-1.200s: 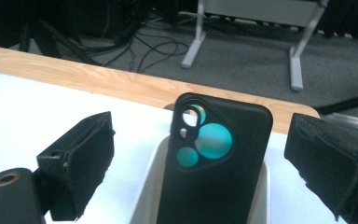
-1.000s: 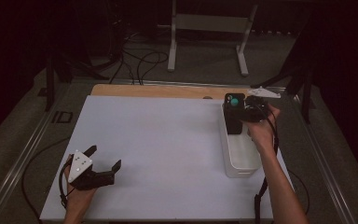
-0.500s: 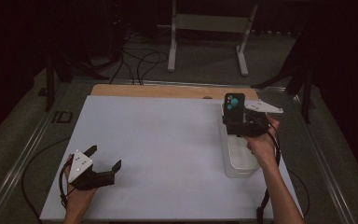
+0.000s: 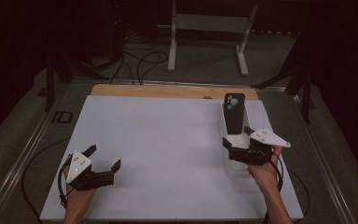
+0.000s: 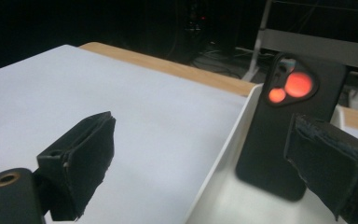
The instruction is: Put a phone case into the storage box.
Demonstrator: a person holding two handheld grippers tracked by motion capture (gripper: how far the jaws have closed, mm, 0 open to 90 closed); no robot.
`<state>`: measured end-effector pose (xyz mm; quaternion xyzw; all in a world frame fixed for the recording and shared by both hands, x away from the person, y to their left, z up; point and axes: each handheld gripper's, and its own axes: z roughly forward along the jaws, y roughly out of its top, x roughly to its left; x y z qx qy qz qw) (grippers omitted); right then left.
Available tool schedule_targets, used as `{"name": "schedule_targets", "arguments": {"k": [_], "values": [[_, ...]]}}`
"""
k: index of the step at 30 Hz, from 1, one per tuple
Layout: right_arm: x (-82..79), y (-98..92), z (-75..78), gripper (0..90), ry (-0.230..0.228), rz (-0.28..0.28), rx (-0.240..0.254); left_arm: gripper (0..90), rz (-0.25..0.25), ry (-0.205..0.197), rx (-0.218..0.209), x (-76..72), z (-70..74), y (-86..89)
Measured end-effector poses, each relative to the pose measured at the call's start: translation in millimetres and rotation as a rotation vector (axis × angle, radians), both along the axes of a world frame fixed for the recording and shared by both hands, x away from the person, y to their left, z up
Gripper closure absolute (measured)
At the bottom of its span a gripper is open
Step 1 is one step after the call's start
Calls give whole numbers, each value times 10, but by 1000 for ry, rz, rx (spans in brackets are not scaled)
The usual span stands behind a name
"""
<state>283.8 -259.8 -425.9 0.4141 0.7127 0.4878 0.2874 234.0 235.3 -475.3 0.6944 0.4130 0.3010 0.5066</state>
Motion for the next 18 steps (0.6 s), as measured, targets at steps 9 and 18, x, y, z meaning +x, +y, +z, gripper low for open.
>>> {"name": "schedule_targets", "arguments": {"k": [9, 18], "values": [[-347, -34, -277, 84, -25, -6, 22, 4, 8, -20, -19, -37, 69, 49], [-459, -36, -400, 84, -19, -1, 41, 4, 9, -22, -18, -46, 82, 90]]}}
